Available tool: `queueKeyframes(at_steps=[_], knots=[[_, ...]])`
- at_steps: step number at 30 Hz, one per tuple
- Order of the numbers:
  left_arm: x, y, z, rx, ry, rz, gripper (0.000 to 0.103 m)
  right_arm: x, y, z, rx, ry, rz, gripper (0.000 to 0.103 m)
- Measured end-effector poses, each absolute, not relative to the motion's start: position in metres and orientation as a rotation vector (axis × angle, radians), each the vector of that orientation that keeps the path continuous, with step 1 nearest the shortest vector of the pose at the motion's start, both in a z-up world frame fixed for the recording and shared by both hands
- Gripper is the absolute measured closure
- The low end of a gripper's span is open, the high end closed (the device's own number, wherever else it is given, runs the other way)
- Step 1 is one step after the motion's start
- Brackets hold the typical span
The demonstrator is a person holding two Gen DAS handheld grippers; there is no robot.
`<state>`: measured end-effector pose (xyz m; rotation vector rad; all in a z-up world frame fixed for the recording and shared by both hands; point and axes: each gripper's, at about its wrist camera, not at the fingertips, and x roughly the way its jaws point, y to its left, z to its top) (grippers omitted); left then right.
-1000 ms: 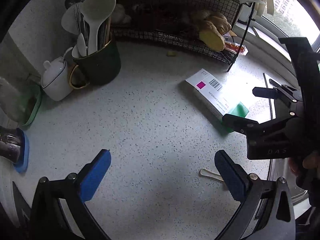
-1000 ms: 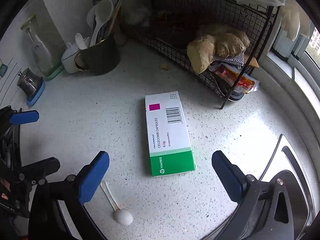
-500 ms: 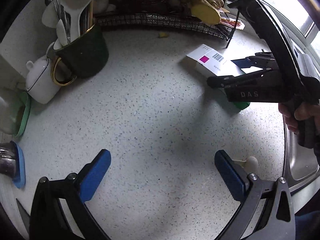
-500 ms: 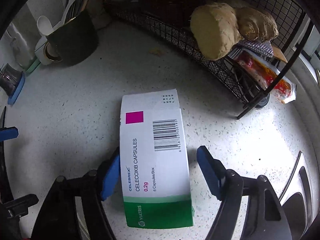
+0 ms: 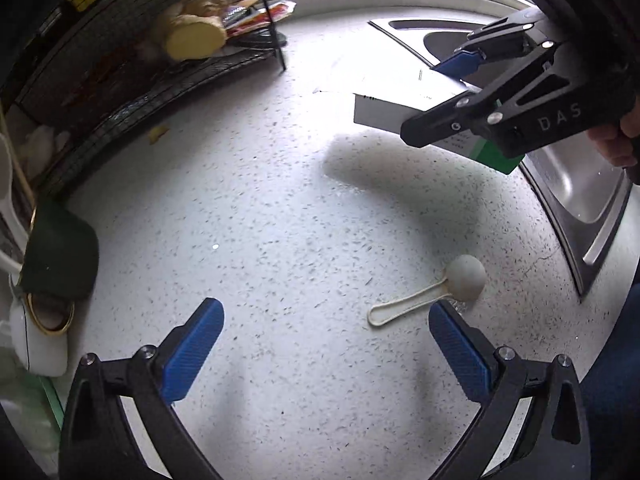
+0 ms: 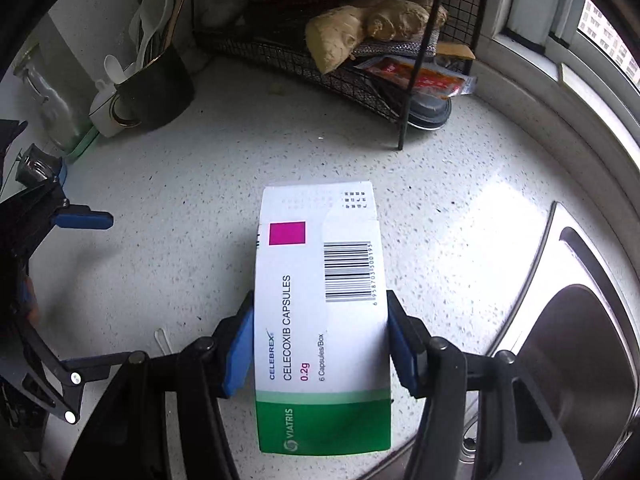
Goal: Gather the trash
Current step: 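Grasp the white plastic spoon handle with the left tool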
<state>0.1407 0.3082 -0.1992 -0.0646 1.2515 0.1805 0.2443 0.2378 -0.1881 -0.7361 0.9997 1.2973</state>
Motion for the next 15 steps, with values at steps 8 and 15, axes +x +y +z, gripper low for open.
queueKeyframes(at_steps=[8, 15], knots=[[0.165, 0.286, -0.221, 0.068, 1.283, -0.044, 0.025, 0.262, 0.185, -0.194, -0.69, 1.04, 1.265, 0.047], [0.165, 0.275, -0.222, -0.004, 1.266, -0.048, 0.048, 0.262, 0.173, -0.202, -0.679, 1.055, 1.252, 0.047]])
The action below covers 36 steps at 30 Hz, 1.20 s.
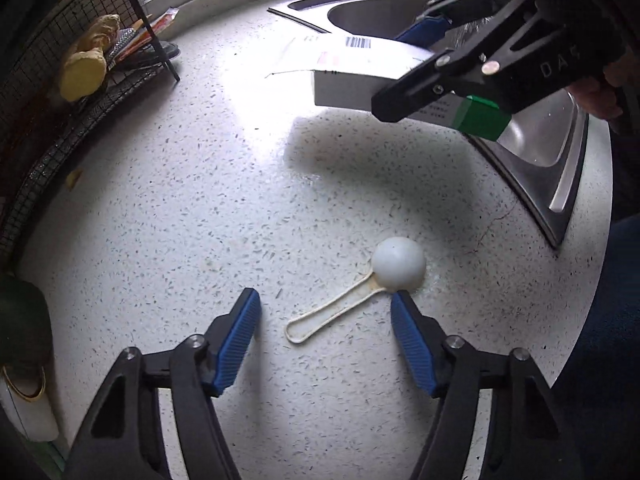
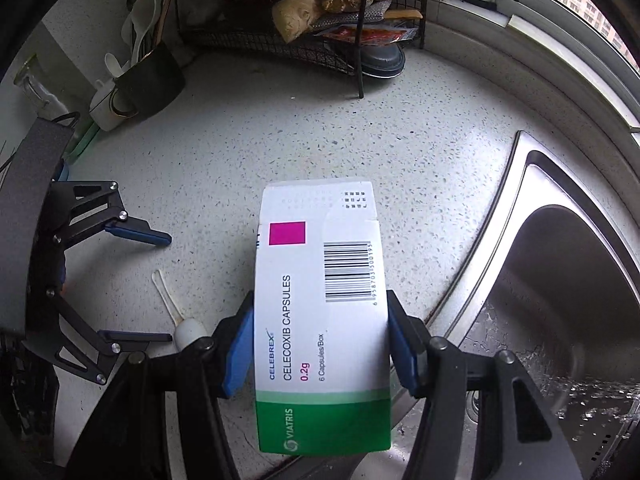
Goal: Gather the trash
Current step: 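Grasp the white plastic spoon handle with the left tool, then carry the spoon and capsule box with both tools down over the red bin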
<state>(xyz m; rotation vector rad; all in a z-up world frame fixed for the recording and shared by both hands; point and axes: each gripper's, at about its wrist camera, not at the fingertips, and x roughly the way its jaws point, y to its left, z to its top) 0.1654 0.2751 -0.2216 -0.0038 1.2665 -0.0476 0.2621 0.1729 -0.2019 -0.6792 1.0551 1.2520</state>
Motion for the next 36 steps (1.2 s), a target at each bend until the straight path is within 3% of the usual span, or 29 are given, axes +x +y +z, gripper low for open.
queueKeyframes(at_steps=[2, 4, 15, 27, 36], knots=[[0.166, 0.275, -0.218, -0.059, 1.258, 0.002, 0.09, 0.264, 0.165, -0.203, -0.669, 1.064, 1.249, 0.047], [0.168, 0.271, -0.218, -0.104, 1.254, 0.027, 0.096, 0.267, 0.156, -0.206, -0.647, 1.088, 1.251, 0.047], [0.15, 0.269, -0.215, -0.413, 1.216, 0.265, 0.096, 0.266, 0.138, -0.203, -0.611, 1.094, 1.266, 0.047], [0.107, 0.246, -0.166, -0.458, 1.164, 0.429, 0.096, 0.24, 0.124, -0.194, -0.615, 1.041, 1.34, 0.047], [0.078, 0.182, -0.128, -0.474, 1.11, 0.563, 0.096, 0.218, 0.072, -0.18, -0.617, 0.975, 1.437, 0.047]])
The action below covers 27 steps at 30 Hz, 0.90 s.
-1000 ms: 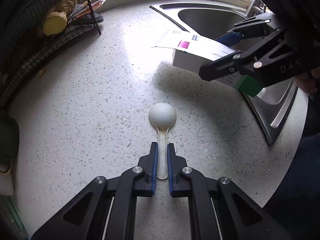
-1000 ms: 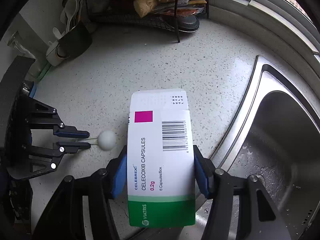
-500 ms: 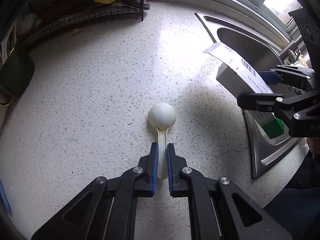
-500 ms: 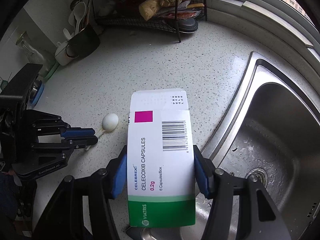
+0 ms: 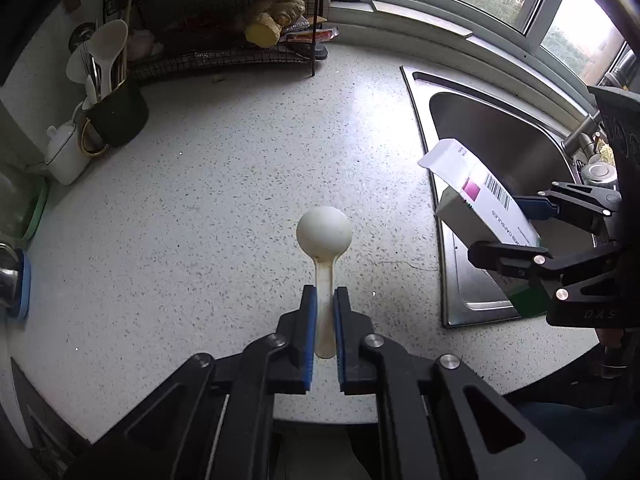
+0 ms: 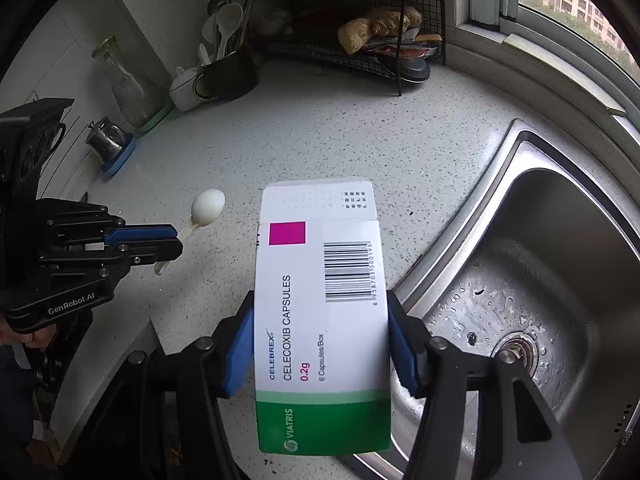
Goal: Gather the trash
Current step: 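Carry the spoon and capsule box with both tools down over the red bin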
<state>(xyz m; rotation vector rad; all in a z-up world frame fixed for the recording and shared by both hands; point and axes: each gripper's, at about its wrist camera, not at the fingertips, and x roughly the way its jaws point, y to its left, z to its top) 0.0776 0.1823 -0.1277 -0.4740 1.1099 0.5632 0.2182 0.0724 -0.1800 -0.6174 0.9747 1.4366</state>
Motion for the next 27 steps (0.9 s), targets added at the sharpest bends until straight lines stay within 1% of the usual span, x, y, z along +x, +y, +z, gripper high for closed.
queueKeyframes(at_steps=[6, 11, 20, 27], knots=[[0.055, 0.115, -0.105, -0.461, 1.083, 0.634, 0.096, 0.206, 0.022, -0.174, -0.624, 0.922, 1.497, 0.047], [0.04, 0.057, -0.098, -0.48, 1.052, 0.693, 0.096, 0.193, -0.026, -0.173, -0.623, 0.888, 1.542, 0.047], [0.01, -0.04, -0.096, -0.53, 1.04, 0.781, 0.096, 0.165, -0.091, -0.177, -0.649, 0.866, 1.617, 0.047], [-0.01, -0.079, -0.11, -0.596, 1.041, 0.816, 0.096, 0.143, -0.125, -0.192, -0.697, 0.854, 1.647, 0.047]])
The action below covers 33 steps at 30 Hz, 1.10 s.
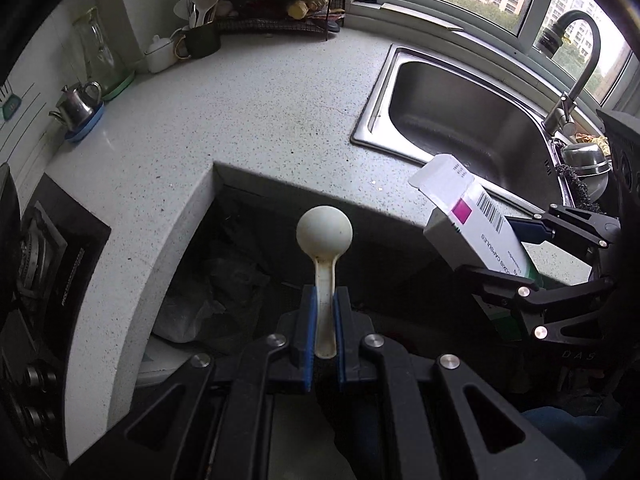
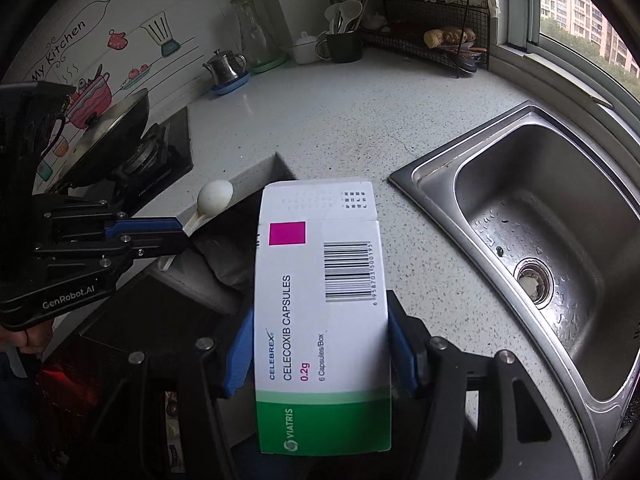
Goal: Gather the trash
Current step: 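Carry the spoon and capsule box with both tools down over the red bin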
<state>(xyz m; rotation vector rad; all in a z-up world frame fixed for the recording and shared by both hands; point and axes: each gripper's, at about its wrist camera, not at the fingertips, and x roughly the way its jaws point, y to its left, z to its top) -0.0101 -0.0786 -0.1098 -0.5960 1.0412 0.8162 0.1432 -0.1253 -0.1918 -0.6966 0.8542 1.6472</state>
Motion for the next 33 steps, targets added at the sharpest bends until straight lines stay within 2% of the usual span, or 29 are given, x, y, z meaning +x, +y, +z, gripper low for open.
queueKeyframes(at_steps=[14, 33], knots=[[-0.018, -0.104, -0.216, -0.691, 1.169, 0.71, 0.096, 0.124, -0.143, -0.263, -0.762, 0.96, 1.566, 0.047], [0.018, -0.118, -0.366, -0.733, 1.243, 0.569, 0.096, 0.145, -0.165, -0.404, -0.771, 1.097, 1.377, 0.047]])
